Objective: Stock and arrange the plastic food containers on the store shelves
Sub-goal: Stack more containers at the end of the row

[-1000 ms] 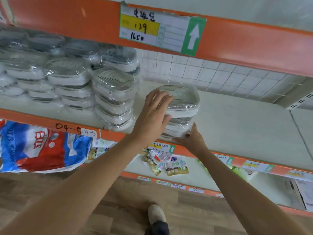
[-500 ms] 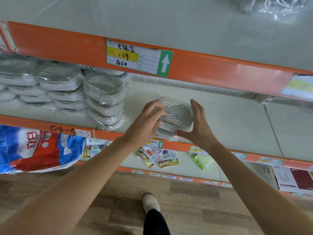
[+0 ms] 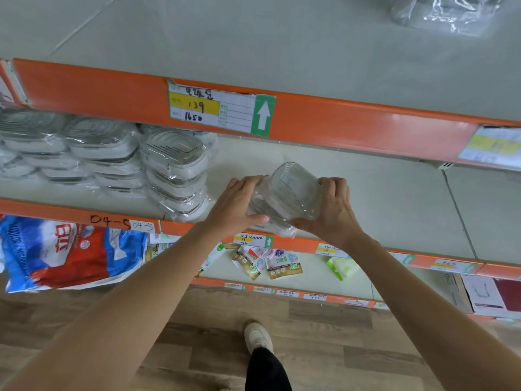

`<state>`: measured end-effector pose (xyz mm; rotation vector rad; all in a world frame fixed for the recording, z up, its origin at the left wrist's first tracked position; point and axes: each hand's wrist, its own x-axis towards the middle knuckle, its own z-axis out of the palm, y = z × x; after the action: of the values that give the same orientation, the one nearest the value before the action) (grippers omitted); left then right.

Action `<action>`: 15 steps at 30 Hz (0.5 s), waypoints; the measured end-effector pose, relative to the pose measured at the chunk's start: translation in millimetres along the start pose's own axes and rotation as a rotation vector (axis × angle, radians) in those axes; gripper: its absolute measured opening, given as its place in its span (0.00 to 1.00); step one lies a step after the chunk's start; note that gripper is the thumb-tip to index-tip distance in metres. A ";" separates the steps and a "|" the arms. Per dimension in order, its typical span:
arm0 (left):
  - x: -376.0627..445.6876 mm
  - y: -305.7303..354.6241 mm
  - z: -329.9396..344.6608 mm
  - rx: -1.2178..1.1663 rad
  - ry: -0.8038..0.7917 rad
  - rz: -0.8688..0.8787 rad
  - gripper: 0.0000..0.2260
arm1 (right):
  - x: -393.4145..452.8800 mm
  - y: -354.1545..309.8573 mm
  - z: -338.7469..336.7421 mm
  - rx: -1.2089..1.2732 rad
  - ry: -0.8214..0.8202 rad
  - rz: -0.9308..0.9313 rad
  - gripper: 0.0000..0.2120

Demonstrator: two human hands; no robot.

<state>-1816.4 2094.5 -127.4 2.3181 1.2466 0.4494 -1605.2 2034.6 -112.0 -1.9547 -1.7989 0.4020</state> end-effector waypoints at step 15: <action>14.7 15.4 0.2 0.277 -0.139 0.039 0.44 | -18.1 20.4 3.2 0.105 -0.131 0.293 0.42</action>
<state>-1797.8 2099.5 -118.3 2.5571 1.2649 0.1307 -1591.2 2016.1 -126.8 -2.1648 -1.5328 0.7199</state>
